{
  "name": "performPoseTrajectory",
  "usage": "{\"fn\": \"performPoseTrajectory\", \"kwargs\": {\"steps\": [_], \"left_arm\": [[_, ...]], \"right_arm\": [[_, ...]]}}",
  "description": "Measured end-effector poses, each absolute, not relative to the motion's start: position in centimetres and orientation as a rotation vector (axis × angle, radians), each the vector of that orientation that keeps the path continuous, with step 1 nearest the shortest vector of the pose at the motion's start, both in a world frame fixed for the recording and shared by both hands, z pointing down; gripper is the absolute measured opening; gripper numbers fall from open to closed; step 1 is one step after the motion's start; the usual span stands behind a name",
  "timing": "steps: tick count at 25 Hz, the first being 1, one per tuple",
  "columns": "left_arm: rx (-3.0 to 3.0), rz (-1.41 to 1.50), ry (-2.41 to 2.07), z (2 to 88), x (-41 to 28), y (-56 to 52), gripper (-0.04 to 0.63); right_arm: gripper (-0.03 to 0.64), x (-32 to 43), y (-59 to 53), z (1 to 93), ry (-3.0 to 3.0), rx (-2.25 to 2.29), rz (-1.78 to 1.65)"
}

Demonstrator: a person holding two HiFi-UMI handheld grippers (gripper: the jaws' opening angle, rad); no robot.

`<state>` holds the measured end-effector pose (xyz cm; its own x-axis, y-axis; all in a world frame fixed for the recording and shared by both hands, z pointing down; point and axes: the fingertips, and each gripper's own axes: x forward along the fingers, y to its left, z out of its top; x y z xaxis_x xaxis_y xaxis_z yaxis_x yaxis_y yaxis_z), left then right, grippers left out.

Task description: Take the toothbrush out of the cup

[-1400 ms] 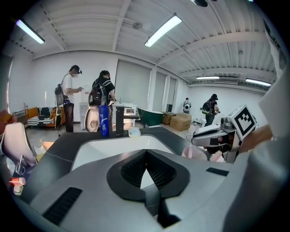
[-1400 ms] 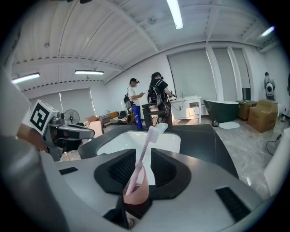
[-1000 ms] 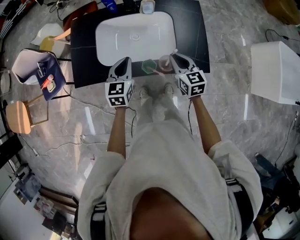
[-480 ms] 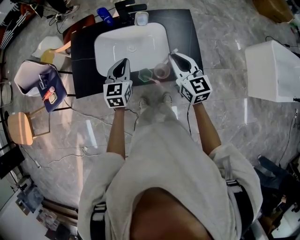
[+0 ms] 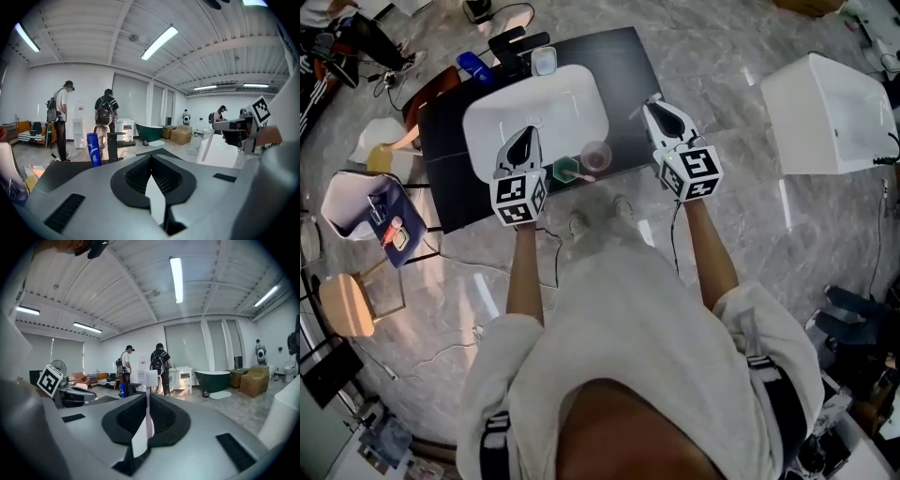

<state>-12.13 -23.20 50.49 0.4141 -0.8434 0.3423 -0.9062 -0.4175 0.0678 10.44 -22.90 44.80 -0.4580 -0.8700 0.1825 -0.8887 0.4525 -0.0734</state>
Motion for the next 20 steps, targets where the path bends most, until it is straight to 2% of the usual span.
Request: {"fn": "performPoseTrajectory", "kwargs": {"steps": [10, 20], "left_arm": [[2.477, 0.397, -1.429, 51.5, -9.1, -25.2, 0.026], [2.454, 0.419, -1.418, 52.5, -9.5, -26.3, 0.026]], "right_arm": [[0.034, 18.3, -22.1, 47.7, -2.329, 1.724, 0.237], [0.034, 17.1, -25.6, 53.2, -2.107, 1.491, 0.071]]}}
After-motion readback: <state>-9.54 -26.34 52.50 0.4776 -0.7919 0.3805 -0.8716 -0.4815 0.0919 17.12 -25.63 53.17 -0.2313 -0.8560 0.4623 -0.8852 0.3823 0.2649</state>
